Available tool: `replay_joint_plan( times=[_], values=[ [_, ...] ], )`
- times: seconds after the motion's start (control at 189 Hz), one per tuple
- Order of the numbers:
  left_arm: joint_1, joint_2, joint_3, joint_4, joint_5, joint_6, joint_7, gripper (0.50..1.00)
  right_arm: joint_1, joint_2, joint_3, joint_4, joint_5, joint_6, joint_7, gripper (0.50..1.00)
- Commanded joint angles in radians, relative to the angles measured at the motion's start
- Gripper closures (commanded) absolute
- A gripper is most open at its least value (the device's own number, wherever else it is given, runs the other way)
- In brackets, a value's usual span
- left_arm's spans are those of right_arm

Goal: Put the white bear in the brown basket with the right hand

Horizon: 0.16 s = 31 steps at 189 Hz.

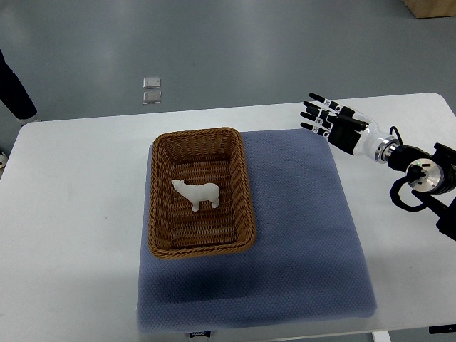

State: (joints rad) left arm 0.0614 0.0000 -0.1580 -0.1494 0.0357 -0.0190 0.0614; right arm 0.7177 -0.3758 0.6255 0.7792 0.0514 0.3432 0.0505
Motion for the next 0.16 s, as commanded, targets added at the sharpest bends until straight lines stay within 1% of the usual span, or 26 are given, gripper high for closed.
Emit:
replay_joint_plan(
  times=[0.0,0.159],
  values=[
    [0.000,0.000,0.000,0.001,0.000,-0.001,0.000,0.500,0.000,0.001,-0.001,0.000,-0.007,0.002,0.003,0.574],
    [0.000,0.000,0.000,0.001,0.000,0.001,0.000,0.500,-0.006,0.003,-0.003,0.002,-0.012,0.005,0.005,0.572]
  ],
)
